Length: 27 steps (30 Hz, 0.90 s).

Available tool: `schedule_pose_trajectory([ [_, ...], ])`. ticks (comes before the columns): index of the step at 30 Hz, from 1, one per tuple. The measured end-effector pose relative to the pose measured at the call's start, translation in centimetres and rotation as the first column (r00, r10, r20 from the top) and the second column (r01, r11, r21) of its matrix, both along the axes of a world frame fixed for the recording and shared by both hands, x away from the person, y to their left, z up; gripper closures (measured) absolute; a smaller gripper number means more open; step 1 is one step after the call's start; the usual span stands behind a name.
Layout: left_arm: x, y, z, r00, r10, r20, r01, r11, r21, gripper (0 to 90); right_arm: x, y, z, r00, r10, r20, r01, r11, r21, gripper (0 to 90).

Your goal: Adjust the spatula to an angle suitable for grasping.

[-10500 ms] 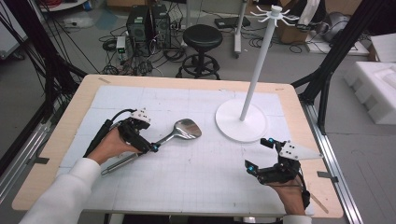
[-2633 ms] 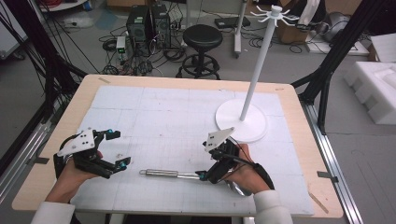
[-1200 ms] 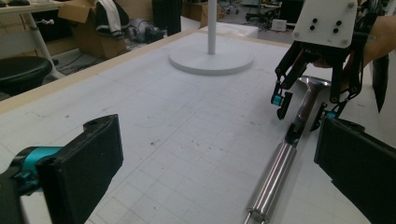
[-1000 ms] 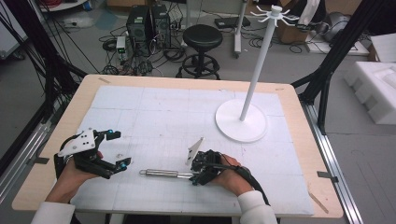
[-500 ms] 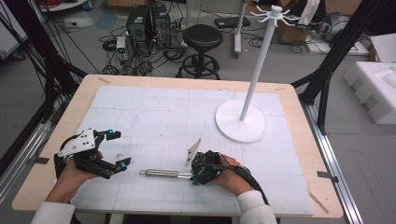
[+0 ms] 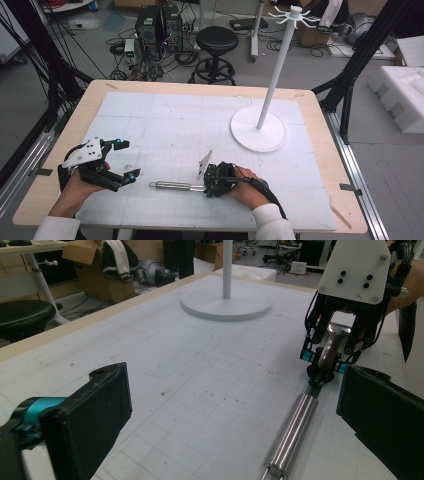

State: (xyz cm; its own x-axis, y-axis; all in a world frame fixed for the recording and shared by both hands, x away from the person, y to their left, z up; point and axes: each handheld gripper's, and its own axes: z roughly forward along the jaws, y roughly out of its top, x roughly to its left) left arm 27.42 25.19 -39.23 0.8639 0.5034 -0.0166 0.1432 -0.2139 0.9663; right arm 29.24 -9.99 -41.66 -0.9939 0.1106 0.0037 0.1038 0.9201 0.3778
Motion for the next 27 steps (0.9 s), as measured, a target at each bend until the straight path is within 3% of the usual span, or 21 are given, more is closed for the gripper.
schedule_pose_trajectory([
  [7,0.0,0.1,0.0,1.0,-0.001,-0.003,0.001,1.0,-0.003,1.8,0.4,-0.5,0.4,0.9996,-0.027,-0.004,0.027,0.9994,0.024,74.9],
  [13,0.0,0.1,-0.1,1.0,-0.007,-0.006,0.007,1.0,0.001,1.8,0.8,-1.7,1.7,0.9972,-0.075,0.007,0.074,0.9928,0.094,75.0],
  [23,0.0,0.0,-0.2,0.9999,-0.009,-0.009,0.009,0.9999,0.011,1.7,1.1,-3.3,3.3,0.9888,-0.149,0.007,0.145,0.9679,0.205,75.0],
  [27,0.0,0.0,-0.2,0.9999,-0.009,-0.012,0.009,0.9999,0.013,1.8,1.2,-3.8,3.8,0.9882,-0.153,0.01,0.145,0.9565,0.253,75.0],
])
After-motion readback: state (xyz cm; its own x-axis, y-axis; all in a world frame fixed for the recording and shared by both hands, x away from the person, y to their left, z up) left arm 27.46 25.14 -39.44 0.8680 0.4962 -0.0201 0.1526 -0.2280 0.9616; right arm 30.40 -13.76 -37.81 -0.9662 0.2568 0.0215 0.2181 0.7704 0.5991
